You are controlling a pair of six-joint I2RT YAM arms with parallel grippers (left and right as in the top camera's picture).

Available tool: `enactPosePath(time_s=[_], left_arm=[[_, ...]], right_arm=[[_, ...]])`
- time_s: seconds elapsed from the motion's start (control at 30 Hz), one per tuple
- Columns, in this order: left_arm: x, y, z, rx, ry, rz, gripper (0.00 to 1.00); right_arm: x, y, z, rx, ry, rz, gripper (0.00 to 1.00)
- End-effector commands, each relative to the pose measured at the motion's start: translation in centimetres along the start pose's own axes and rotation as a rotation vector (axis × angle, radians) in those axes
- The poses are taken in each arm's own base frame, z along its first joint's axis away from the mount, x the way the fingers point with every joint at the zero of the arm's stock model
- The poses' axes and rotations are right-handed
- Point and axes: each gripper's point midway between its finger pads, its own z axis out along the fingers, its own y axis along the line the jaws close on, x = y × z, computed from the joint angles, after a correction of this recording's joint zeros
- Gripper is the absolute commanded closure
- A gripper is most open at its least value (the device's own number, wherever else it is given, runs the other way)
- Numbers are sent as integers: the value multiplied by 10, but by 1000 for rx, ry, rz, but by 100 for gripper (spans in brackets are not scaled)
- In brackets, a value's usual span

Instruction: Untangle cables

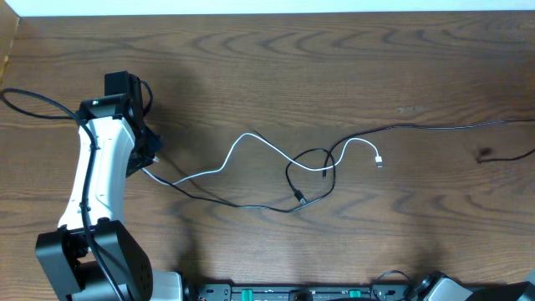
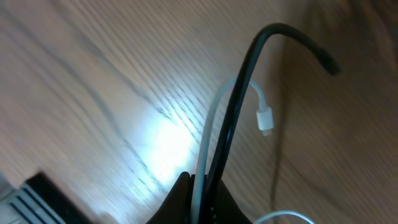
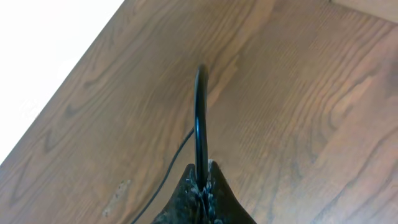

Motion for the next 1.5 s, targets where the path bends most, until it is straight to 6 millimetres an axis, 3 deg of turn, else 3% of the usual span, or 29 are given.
enactPosePath(time_s=[0.0, 0.1, 0.2, 0.3, 0.33, 0.47, 0.63, 0.77, 0.87, 1.3, 1.47], left_arm=[[11, -14, 1, 78, 68, -10, 92], [15, -22, 0, 110, 78, 8, 92], [19, -42, -4, 186, 82, 91, 93], [29, -76, -14, 329, 82, 254, 93], [32, -84, -17, 359, 78, 293, 93], [44, -107, -26, 418, 59, 400, 92], [55, -118, -30, 427, 55, 446, 93], [57, -118, -30, 426, 58, 453, 92], [57, -118, -30, 425, 60, 453, 92], [57, -118, -30, 425, 60, 453, 93], [59, -117, -30, 421, 66, 454, 93]], right_arm=[[-9, -14, 0, 98, -43, 9, 99], [-11, -14, 8, 99, -44, 8, 98], [3, 1, 21, 7, 32, 9, 96], [20, 24, 29, -133, 121, -27, 55], [24, 31, 30, -179, 145, -39, 47], [44, 59, 31, -322, 234, -70, 35], [74, 93, 23, -454, 325, -172, 36], [118, 119, 17, -490, 446, -265, 38], [169, 143, 10, -531, 569, -377, 37], [339, 197, 1, -622, 889, -692, 40], [386, 205, 7, -625, 936, -786, 49]])
